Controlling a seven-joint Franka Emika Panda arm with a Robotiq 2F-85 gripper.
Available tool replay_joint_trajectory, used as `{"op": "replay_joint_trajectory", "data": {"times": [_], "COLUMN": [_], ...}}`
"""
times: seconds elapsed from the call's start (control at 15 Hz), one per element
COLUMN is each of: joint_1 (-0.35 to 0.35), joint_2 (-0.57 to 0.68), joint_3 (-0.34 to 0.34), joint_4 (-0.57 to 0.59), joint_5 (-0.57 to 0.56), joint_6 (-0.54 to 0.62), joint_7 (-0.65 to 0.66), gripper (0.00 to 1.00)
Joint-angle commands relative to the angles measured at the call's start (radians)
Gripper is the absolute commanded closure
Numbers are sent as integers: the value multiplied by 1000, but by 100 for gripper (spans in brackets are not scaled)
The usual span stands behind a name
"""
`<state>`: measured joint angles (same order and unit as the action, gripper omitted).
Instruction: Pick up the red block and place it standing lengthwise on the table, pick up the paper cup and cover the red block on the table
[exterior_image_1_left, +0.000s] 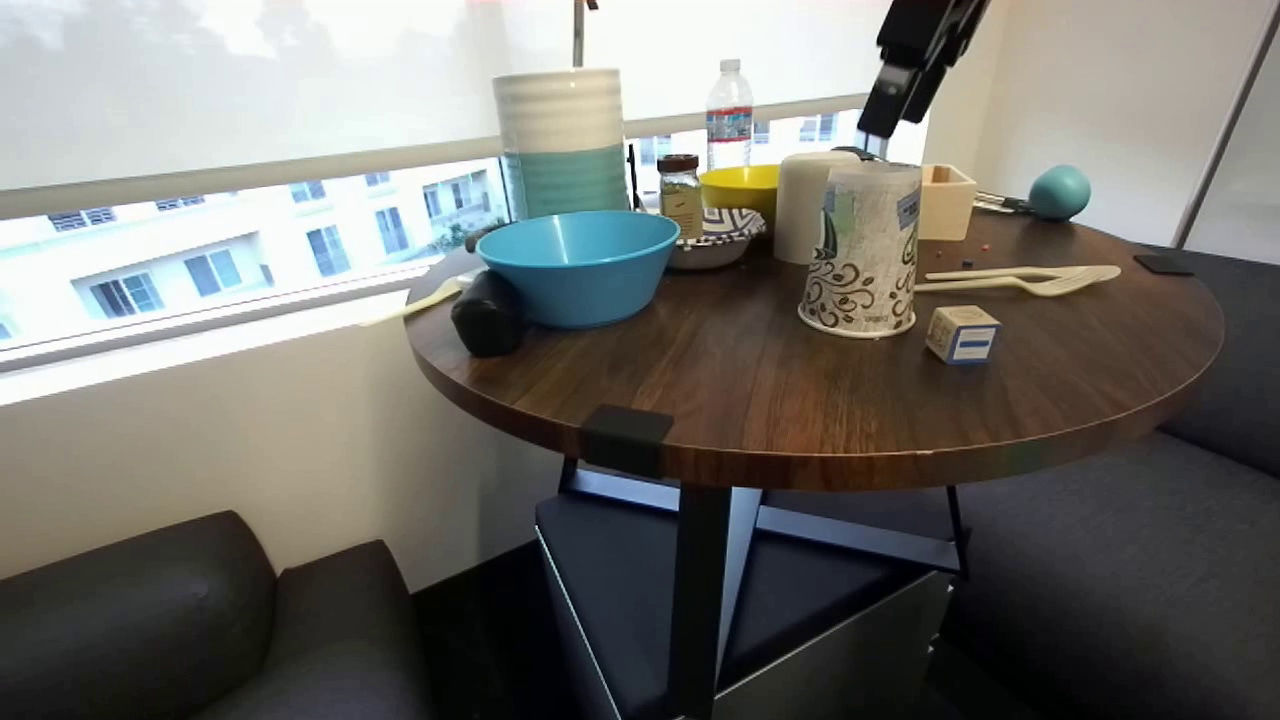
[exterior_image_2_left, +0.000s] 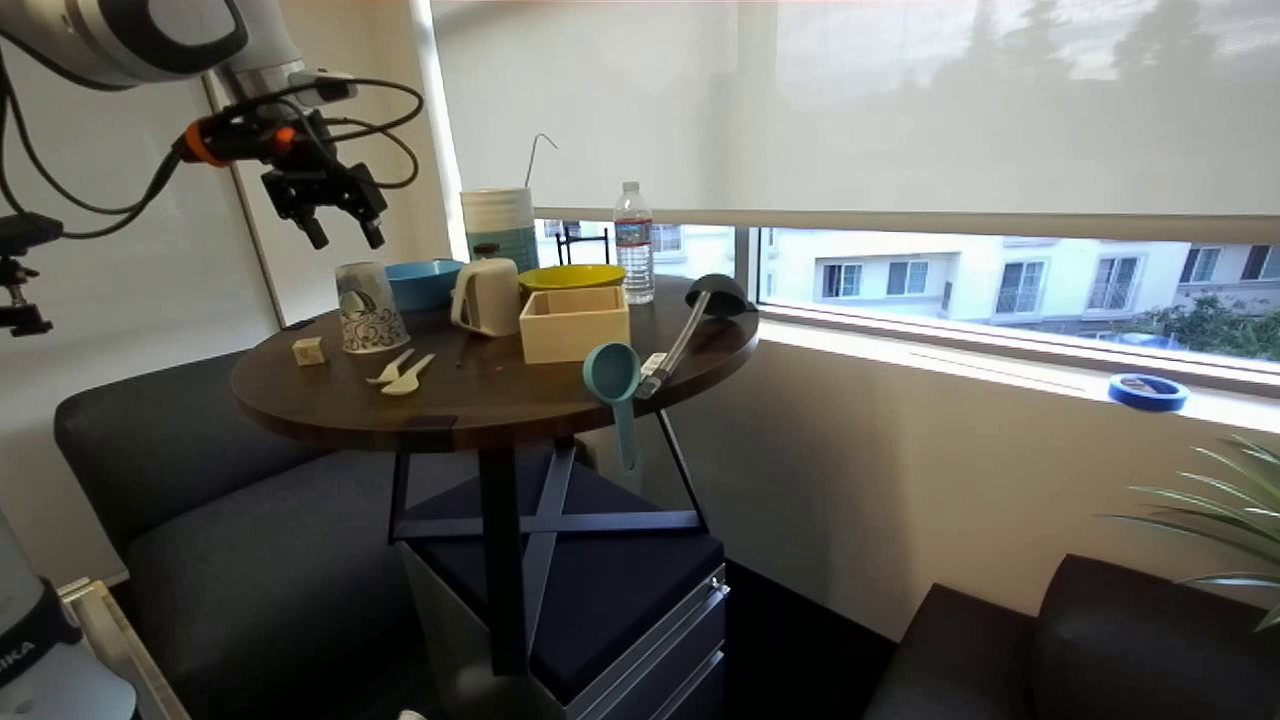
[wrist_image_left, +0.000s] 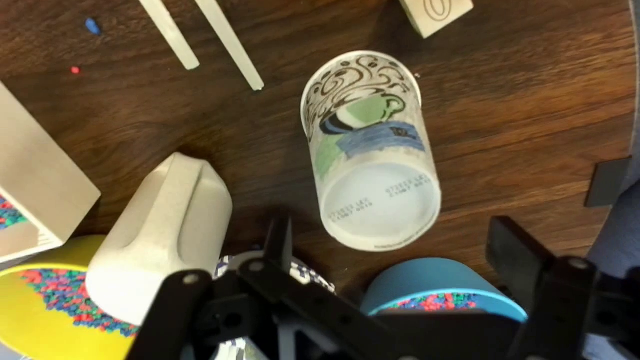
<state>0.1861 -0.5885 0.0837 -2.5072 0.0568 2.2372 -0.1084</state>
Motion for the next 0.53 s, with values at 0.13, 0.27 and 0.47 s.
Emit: {"op": "replay_joint_trajectory", "data": {"times": [0.13,0.27,0.47], "joint_1": [23,23,22], "joint_2": [-134,-172,-163], "joint_3": [20,33,27], "joint_4": [78,93,89], "joint_5": [10,-5,0], "joint_6": [-119,-148,-131], "joint_7": [3,13,1], "gripper": [0,0,0]}}
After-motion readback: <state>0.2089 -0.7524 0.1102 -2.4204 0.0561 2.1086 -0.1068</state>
